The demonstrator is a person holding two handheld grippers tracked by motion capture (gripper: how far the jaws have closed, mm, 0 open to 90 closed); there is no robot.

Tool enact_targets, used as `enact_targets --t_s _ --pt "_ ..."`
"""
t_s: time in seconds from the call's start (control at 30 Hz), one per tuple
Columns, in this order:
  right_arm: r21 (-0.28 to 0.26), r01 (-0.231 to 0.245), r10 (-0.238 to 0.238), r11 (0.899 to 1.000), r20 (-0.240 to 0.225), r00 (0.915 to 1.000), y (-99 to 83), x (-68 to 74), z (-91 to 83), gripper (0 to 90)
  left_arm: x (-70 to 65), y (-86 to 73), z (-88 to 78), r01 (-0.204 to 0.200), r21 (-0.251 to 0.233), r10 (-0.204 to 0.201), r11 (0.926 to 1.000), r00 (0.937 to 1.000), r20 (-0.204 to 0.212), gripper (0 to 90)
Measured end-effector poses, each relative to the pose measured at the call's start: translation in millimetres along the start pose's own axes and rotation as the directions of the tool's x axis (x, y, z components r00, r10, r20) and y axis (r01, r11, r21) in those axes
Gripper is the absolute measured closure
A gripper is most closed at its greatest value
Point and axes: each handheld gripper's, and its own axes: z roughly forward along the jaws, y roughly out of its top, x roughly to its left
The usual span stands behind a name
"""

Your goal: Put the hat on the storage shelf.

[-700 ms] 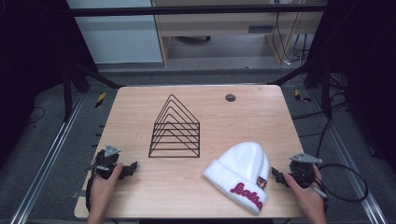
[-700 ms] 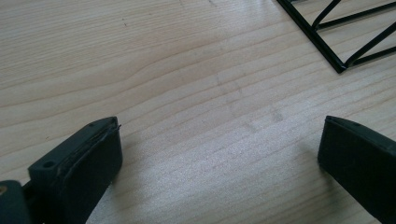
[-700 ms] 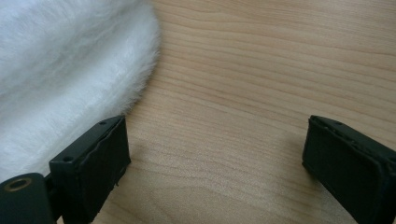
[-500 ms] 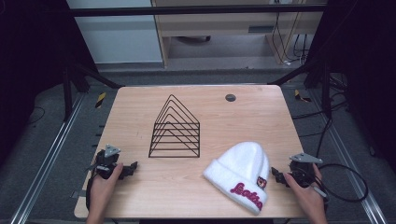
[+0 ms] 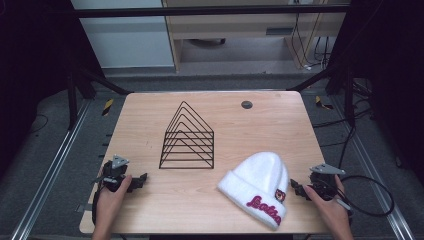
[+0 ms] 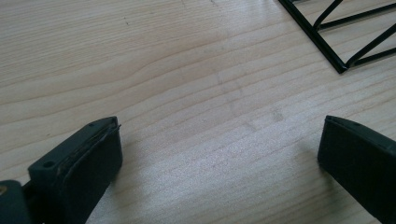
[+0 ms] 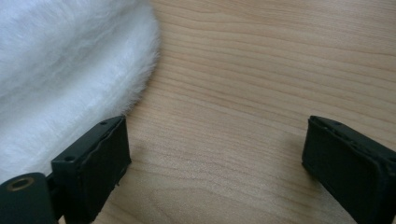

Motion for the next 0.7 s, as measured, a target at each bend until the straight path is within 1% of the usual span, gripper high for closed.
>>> enact_targets --t_s 0.03,0.1,0.17,0.23,0.27,0.3,0.37,0.4,0.43,0.47,0.5,0.6,0.7 --pt "0.007 -0.009 0.009 1.000 -0.003 1.0000 1.3 -1.0 -1.1 12.0 0.0 0.0 0.0 0.000 0.000 0.000 1.0000 1.0000 0.000 0.0" --pt "0.018 -0.019 0.019 1.000 -0.014 0.9997 5.3 -3.5 -3.1 12.4 0.0 0.0 0.0 0.000 0.000 0.000 1.0000 1.0000 0.000 0.0" --pt "0.012 -0.011 0.011 1.000 -0.012 0.9999 10.7 -1.8 -5.9 15.6 0.0 0.0 0.0 0.000 0.000 0.000 1.0000 1.0000 0.000 0.0" --pt "0.030 0.031 -0.030 0.999 -0.006 0.9995 17.4 2.0 -7.7 15.9 -0.1 -0.1 -0.1 0.000 0.000 0.000 1.0000 1.0000 0.000 0.0" --pt "0.030 0.031 -0.030 0.999 -0.006 0.9995 17.4 2.0 -7.7 15.9 -0.1 -0.1 -0.1 0.000 0.000 0.000 1.0000 1.0000 0.000 0.0" --pt "0.039 0.036 -0.035 0.999 -0.012 0.9993 21.2 4.3 -8.3 16.1 -0.2 -0.3 -0.1 0.001 -0.002 -0.001 1.0000 1.0000 0.001 0.0" --pt "0.052 0.062 -0.062 0.997 -0.012 0.9980 29.4 7.4 -9.7 18.3 -0.3 -0.4 -0.3 0.000 -0.002 0.000 1.0000 1.0000 0.001 0.0" --pt "0.061 0.090 -0.091 0.994 0.009 0.9958 38.4 8.4 -11.9 20.7 -0.3 -0.4 -0.3 0.000 -0.001 0.000 1.0000 1.0000 0.001 0.0" --pt "0.061 0.090 -0.091 0.994 0.009 0.9958 38.4 8.4 -11.9 20.7 -0.3 -0.4 -0.3 0.000 -0.001 0.000 1.0000 1.0000 0.001 0.0" --pt "0.067 0.091 -0.092 0.994 0.012 0.9957 43.0 8.4 -13.1 22.3 -0.3 -0.4 -0.3 0.000 -0.001 0.000 1.0000 1.0000 0.001 0.0" --pt "0.073 0.093 -0.094 0.993 0.014 0.9955 52.1 8.1 -15.5 24.3 -0.3 -0.4 -0.3 0.000 -0.001 0.000 1.0000 1.0000 0.001 0.0" --pt "0.085 0.110 -0.111 0.990 0.007 0.9939 66.5 9.5 -19.7 29.6 -0.3 -0.4 -0.3 0.000 -0.001 0.000 1.0000 1.0000 0.001 0.0" --pt "0.097 0.127 -0.126 0.987 -0.014 0.9919 79.7 14.6 -21.6 29.9 -0.3 -0.4 -0.3 0.000 -0.001 0.000 1.0000 1.0000 0.001 0.0"
